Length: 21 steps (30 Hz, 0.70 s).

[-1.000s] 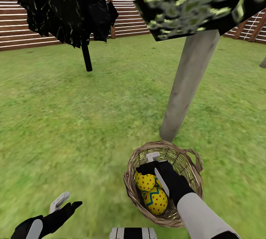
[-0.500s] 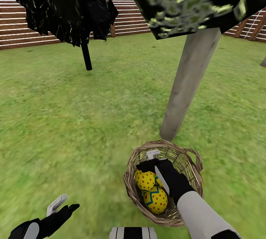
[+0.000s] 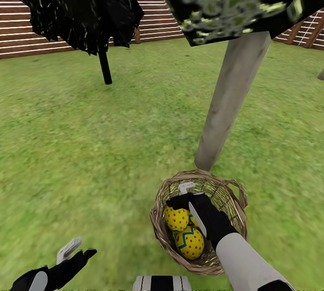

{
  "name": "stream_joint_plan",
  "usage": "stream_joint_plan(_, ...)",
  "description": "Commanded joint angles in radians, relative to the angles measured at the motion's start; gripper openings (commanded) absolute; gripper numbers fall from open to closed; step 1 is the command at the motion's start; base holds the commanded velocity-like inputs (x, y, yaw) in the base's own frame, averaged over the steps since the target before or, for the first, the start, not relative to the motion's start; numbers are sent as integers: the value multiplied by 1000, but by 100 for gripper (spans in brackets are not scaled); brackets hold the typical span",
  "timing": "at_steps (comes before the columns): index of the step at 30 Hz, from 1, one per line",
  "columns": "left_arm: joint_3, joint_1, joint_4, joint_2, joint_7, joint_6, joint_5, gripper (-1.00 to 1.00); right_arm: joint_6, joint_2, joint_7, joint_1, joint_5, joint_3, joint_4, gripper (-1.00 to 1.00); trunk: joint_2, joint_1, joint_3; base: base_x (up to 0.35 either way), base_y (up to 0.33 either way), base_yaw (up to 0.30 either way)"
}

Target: Take the three Easter eggs out of the wicker basket on the lawn in the garden, then place them on the lawn next to a single tree (choose any tree) so that all three eggs are next to the same tree and none are left in the basket.

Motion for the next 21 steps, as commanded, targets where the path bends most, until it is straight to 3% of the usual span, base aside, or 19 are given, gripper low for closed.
stream_joint_plan(1, 1, 0, 1, 1, -5, 6, -4, 100, 6, -1, 3, 1, 2, 1, -7, 100, -1, 0, -5, 0, 0, 0)
stream_joint_plan(4, -2, 3, 3, 3, -3, 7, -6, 100, 9, -4, 3, 3, 2, 1, -21, 100, -1, 2, -16, 0, 0, 0)
stream_joint_plan(12, -4, 4, 5, 5, -5, 6, -8, 100, 8, -6, 2, 4, 2, 2, -31, 100, -1, 2, -16, 0, 0, 0)
stream_joint_plan(21, -7, 5, 5, 5, 1, 7, -9, 100, 8, -7, 2, 4, 2, 2, -32, 100, -3, 6, -51, 0, 0, 0)
